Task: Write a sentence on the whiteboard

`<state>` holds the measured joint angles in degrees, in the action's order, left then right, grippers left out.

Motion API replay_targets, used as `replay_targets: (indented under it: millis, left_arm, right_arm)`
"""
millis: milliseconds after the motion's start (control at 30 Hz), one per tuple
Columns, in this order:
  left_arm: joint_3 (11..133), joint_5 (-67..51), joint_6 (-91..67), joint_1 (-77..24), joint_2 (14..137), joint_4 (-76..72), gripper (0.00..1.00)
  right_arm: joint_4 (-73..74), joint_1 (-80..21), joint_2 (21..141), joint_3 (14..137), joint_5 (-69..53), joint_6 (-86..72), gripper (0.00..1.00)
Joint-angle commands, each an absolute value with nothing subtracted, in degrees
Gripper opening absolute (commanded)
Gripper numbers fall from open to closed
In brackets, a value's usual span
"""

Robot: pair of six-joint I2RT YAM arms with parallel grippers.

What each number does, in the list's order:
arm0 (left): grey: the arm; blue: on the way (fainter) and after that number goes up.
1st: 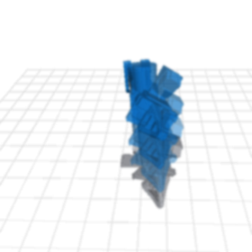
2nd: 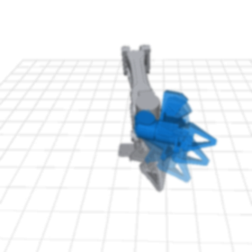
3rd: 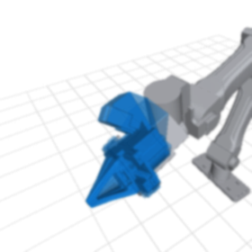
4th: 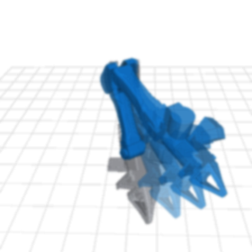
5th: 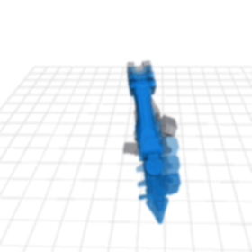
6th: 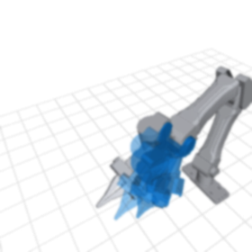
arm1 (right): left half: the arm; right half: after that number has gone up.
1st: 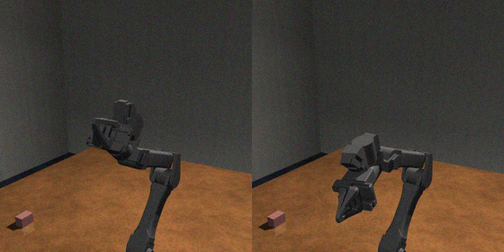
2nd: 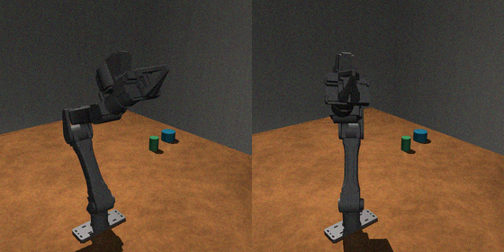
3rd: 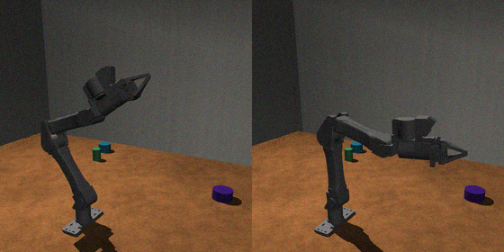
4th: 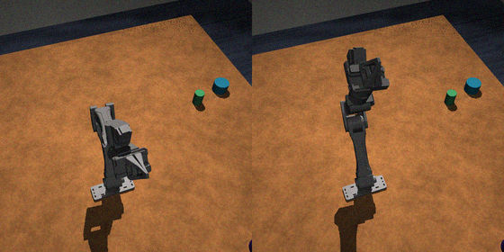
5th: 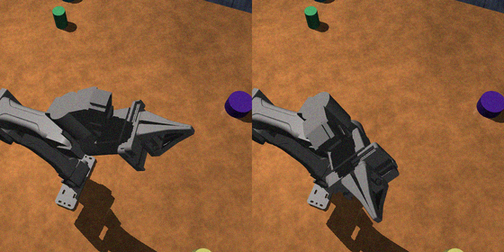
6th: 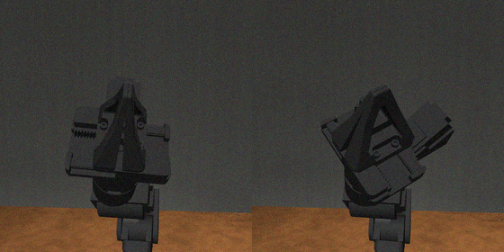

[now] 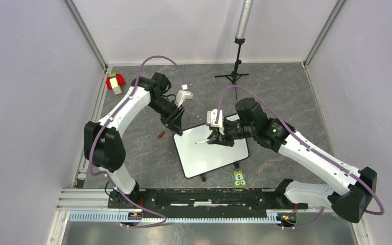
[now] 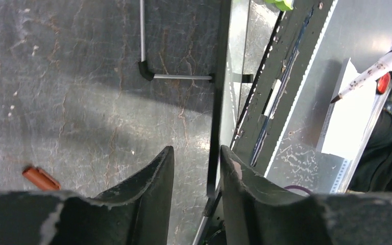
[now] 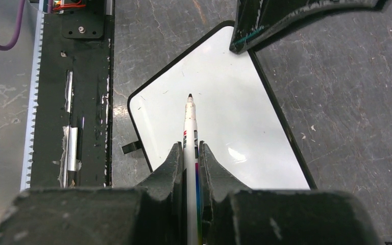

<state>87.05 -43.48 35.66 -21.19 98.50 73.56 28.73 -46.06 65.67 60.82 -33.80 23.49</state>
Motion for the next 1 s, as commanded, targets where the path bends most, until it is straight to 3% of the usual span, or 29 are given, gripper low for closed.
replay_targets:
  millis: [0, 300, 567, 967]
  left_arm:
    - [84.33, -46.58, 29.73, -16.42, 91.43, 68.60, 0.48]
    - [72.58, -54.01, 25.62, -10.46, 81.01, 60.71, 0.53]
    - [70.14, -56.38, 24.42, -10.55, 83.66, 58.02, 0.53]
    - [68.58, -58.62, 26.44, -10.89, 85.92, 58.04, 0.42]
  right_arm:
    - [25.85, -46.27, 65.71, 62.18, -30.78, 23.03, 0.00]
    - [19.42, -50.93, 67.70, 62.02, -22.25, 19.42, 0.00]
    - [19.77, -56.81, 71.27, 63.83, -18.50, 21.51, 0.00]
    - [18.62, -60.40, 76.05, 65.62, -15.04, 22.04, 0.00]
